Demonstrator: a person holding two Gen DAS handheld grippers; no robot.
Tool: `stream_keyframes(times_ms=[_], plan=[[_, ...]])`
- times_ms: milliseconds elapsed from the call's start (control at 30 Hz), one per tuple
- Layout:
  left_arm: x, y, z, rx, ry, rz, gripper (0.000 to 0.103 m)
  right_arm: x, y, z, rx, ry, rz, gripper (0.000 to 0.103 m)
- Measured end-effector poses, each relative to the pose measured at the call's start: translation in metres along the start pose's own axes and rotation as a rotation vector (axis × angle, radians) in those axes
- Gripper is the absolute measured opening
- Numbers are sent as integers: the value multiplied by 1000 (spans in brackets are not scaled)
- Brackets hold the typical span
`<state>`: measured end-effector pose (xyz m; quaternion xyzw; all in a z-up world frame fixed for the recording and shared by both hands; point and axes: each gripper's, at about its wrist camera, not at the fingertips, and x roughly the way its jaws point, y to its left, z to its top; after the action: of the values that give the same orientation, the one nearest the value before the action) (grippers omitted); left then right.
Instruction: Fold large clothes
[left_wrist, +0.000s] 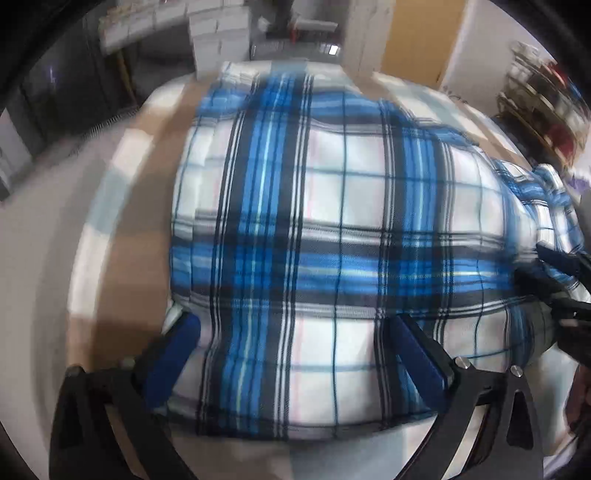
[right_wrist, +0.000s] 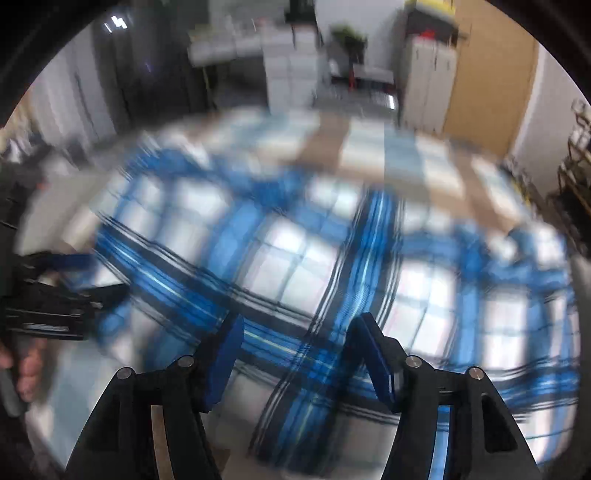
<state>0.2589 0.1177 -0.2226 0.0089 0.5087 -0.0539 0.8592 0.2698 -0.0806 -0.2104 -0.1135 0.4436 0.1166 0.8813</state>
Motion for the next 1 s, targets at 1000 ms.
stream_keyframes(times_ms=[1000], plan=[[2, -13, 12, 2, 34, 51, 102, 24, -108, -69, -33, -32, -80, 66]])
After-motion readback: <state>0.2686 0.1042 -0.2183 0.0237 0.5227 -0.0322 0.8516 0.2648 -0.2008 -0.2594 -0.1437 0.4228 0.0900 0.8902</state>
